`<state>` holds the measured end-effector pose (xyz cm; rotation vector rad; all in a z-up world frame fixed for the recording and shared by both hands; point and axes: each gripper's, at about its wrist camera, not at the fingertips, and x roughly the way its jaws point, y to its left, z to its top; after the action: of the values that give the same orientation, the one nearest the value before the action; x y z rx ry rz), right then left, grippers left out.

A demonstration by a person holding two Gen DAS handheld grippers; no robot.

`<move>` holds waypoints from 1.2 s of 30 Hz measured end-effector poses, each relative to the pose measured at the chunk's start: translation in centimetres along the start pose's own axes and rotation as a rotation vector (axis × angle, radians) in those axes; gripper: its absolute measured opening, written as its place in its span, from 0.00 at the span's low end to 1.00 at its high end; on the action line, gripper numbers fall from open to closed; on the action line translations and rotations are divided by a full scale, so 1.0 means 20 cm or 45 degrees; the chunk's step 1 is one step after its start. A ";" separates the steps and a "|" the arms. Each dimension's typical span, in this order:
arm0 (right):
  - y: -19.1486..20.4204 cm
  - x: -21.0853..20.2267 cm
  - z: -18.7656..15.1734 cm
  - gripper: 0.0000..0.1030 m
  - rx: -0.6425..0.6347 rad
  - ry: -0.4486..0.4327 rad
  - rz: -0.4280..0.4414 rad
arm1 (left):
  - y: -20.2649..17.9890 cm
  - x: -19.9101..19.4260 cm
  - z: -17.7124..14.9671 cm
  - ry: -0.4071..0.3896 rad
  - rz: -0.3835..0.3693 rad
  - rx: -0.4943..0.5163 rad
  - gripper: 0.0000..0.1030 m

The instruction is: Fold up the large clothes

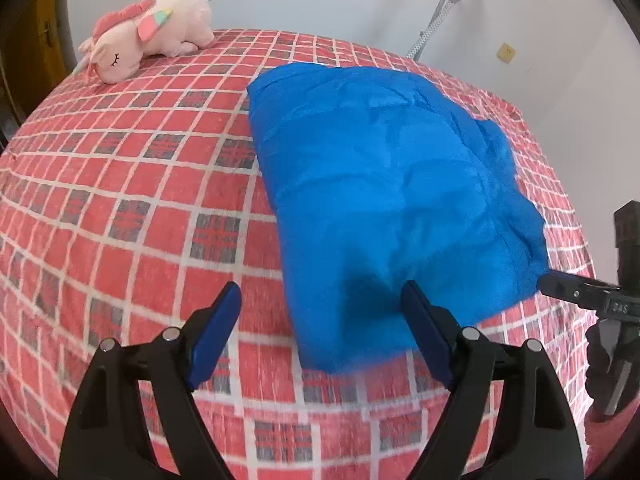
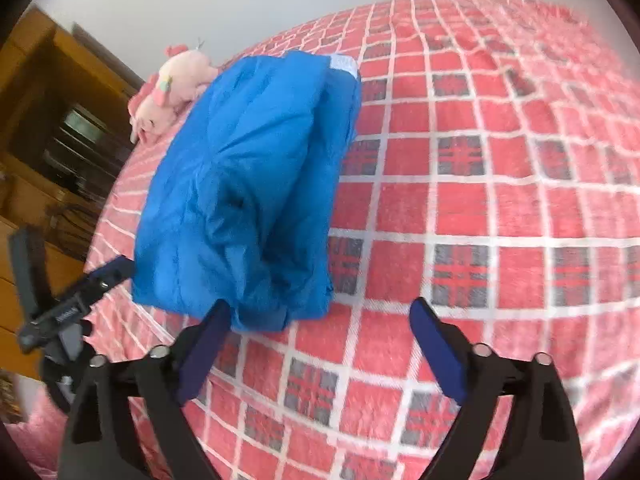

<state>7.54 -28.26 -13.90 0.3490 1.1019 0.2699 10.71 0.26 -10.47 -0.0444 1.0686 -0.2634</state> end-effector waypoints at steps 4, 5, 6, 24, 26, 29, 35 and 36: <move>0.12 -0.04 -0.04 0.90 -0.038 -0.009 -0.038 | -0.05 -0.05 -0.03 0.025 0.034 0.023 0.80; 0.15 -0.05 -0.05 0.91 -0.049 -0.010 -0.062 | -0.06 -0.06 -0.05 0.036 0.030 0.021 0.81; 0.18 -0.05 -0.05 0.92 -0.053 -0.005 -0.084 | -0.07 -0.07 -0.05 0.040 0.033 0.019 0.82; 0.32 -0.27 -0.21 0.93 -0.095 -0.016 -0.181 | -0.19 -0.36 -0.17 -0.048 0.147 0.052 0.92; 0.34 -0.30 -0.22 0.93 -0.101 -0.022 -0.188 | -0.20 -0.39 -0.18 -0.045 0.158 0.050 0.92; 0.37 -0.34 -0.24 0.93 -0.111 -0.041 -0.181 | -0.21 -0.43 -0.20 -0.047 0.164 0.062 0.92; 0.41 -0.41 -0.26 0.93 -0.127 -0.071 -0.176 | -0.24 -0.50 -0.22 -0.062 0.161 0.074 0.92; 0.42 -0.42 -0.26 0.93 -0.126 -0.074 -0.170 | -0.24 -0.51 -0.23 -0.066 0.162 0.078 0.92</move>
<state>-1.13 -23.08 -5.88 0.1930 1.0458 0.1943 1.24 -1.62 -3.08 0.0711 1.0067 -0.1787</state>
